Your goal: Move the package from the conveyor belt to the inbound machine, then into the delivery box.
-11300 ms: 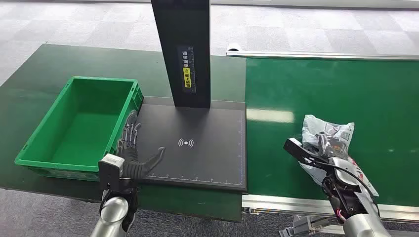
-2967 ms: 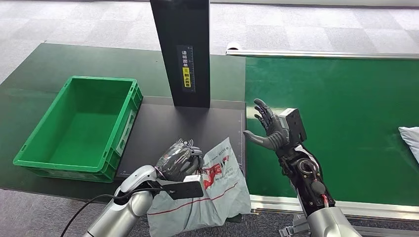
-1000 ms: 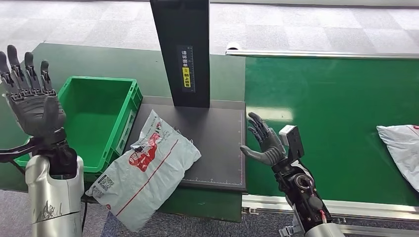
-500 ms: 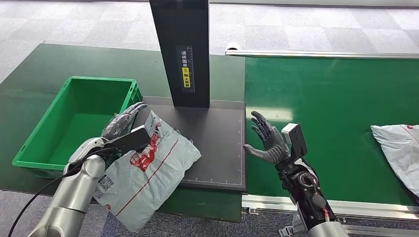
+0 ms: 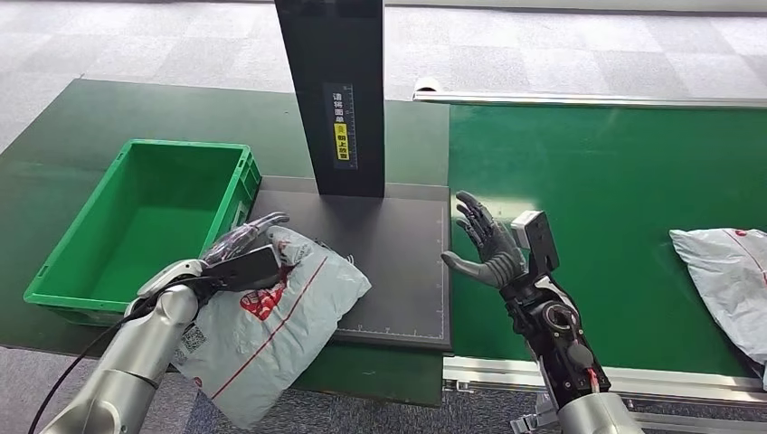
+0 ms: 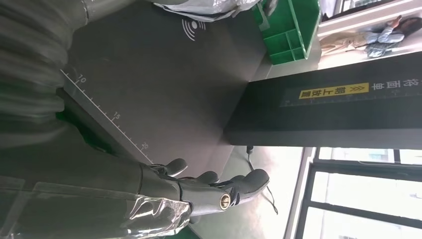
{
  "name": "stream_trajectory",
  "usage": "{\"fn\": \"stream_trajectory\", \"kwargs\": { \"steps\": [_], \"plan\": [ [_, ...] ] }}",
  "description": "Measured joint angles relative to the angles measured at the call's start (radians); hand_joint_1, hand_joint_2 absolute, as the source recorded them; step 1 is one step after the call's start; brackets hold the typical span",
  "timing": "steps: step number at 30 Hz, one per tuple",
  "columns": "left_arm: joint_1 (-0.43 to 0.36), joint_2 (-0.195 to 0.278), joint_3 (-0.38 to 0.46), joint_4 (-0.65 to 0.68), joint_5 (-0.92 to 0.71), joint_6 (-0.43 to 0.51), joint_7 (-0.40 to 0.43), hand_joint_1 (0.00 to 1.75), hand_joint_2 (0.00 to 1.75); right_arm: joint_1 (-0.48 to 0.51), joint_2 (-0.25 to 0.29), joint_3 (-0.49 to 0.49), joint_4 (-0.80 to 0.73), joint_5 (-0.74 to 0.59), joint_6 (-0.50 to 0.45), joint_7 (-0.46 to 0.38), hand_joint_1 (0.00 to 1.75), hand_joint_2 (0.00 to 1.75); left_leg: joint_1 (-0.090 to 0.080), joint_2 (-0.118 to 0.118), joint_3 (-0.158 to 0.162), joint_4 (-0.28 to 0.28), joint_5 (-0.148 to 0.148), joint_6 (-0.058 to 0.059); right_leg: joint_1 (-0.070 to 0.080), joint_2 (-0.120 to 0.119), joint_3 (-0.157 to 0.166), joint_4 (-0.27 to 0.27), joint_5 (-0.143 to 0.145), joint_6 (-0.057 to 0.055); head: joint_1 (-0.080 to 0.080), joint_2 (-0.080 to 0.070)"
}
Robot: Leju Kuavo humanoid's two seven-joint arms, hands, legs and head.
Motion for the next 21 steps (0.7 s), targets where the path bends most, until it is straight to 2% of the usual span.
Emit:
{"fn": "stream_trajectory", "kwargs": {
  "steps": [4,9,21],
  "plan": [
    [0.024,0.0,-0.006,-0.062,0.05,-0.022,-0.035,1.75,1.75,0.0,0.0,-0.001,0.0,-0.005,-0.001,0.0,0.0,1.75,0.0,0.0,0.0,0.0,0.0,0.0,0.0,0.0,0.0,0.0,0.0,0.0,0.0,0.0],
    [0.04,0.0,-0.019,-0.124,0.069,-0.029,-0.039,1.75,1.75,0.0,-0.001,-0.003,0.0,-0.012,-0.002,0.002,0.0,1.75,0.0,0.0,-0.001,0.0,0.0,0.0,0.0,0.0,-0.001,0.0,0.0,0.0,0.0,0.0],
    [0.048,-0.004,-0.04,-0.156,0.047,0.044,-0.015,1.75,1.75,0.01,-0.004,-0.01,-0.002,-0.017,-0.003,0.003,0.0,1.75,0.0,0.0,0.0,0.0,0.0,0.0,0.0,0.0,-0.001,0.0,0.0,0.0,0.0,0.0]
  ]
}}
